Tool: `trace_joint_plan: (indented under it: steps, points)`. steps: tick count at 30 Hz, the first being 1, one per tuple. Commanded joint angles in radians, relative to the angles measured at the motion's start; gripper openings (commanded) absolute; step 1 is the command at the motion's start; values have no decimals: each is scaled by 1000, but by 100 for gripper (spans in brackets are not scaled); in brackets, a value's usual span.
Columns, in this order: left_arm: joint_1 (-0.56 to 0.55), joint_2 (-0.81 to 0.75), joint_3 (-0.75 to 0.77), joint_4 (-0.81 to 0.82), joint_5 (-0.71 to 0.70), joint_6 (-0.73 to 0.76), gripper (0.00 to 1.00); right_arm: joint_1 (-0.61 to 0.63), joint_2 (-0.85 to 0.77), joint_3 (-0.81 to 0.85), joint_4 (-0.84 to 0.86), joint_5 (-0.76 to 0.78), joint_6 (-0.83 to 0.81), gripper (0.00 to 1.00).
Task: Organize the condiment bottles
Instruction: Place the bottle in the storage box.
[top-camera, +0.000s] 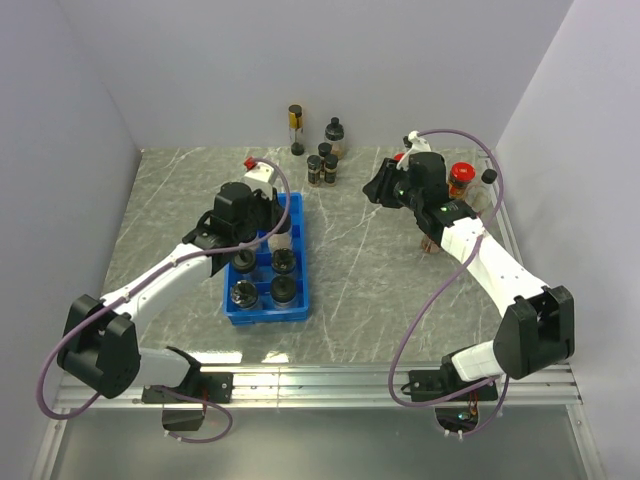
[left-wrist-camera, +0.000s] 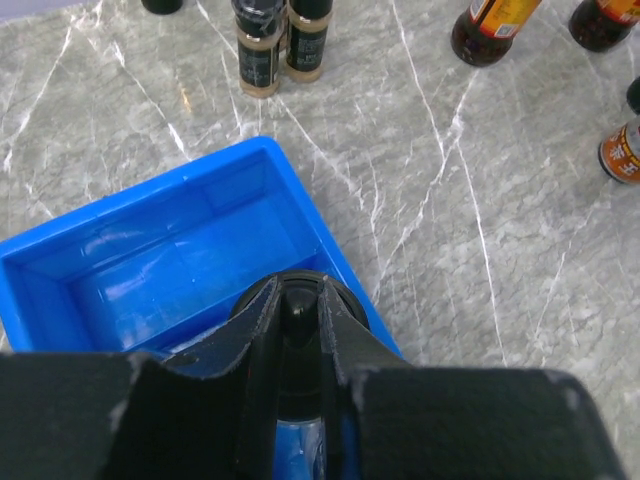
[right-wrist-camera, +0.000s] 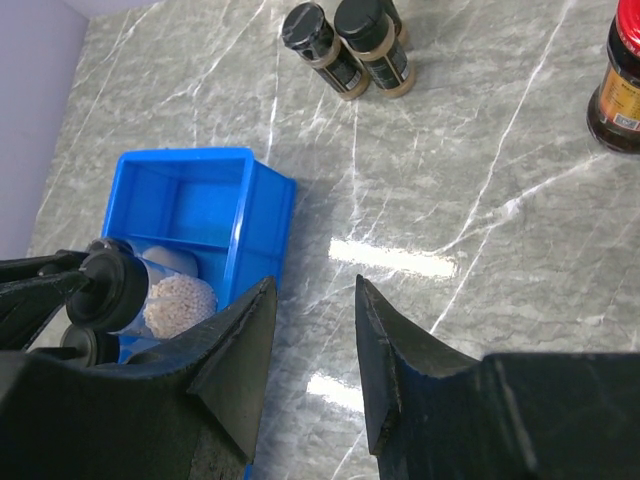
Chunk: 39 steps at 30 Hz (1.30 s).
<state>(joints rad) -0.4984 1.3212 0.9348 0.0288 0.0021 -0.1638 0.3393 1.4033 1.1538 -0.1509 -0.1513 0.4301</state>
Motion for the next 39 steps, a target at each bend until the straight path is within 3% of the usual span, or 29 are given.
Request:
trace_joint_plan:
  steps: [1, 12, 22, 24, 25, 27, 28, 34, 39]
  points:
    - [-6, 3, -30, 107, 12, -22, 0, -5, 5, 40, 34, 1, 7, 45]
    - [-5, 98, -113, 298, -33, -106, 0, -6, 16, 37, 37, 7, 6, 45]
    - [-6, 136, -122, 254, -21, -114, 1, -8, 19, 43, 25, 30, -8, 50]
    - [-5, 131, -131, 244, -17, -121, 7, -6, 20, 43, 21, 38, -11, 52]
    - [-5, 127, -134, 243, -13, -123, 16, -6, 22, 44, 17, 41, -11, 53]
    - [-6, 124, -145, 237, -13, -132, 22, -6, 26, 52, 8, 56, -17, 56]
    - [-6, 122, -148, 235, -11, -135, 30, -6, 29, 56, 5, 58, -19, 57]
    - [-8, 128, -168, 237, -11, -151, 37, -6, 40, 72, 1, 64, -21, 59]
    - [-9, 131, -179, 247, -23, -160, 36, -6, 45, 76, 4, 59, -17, 59]
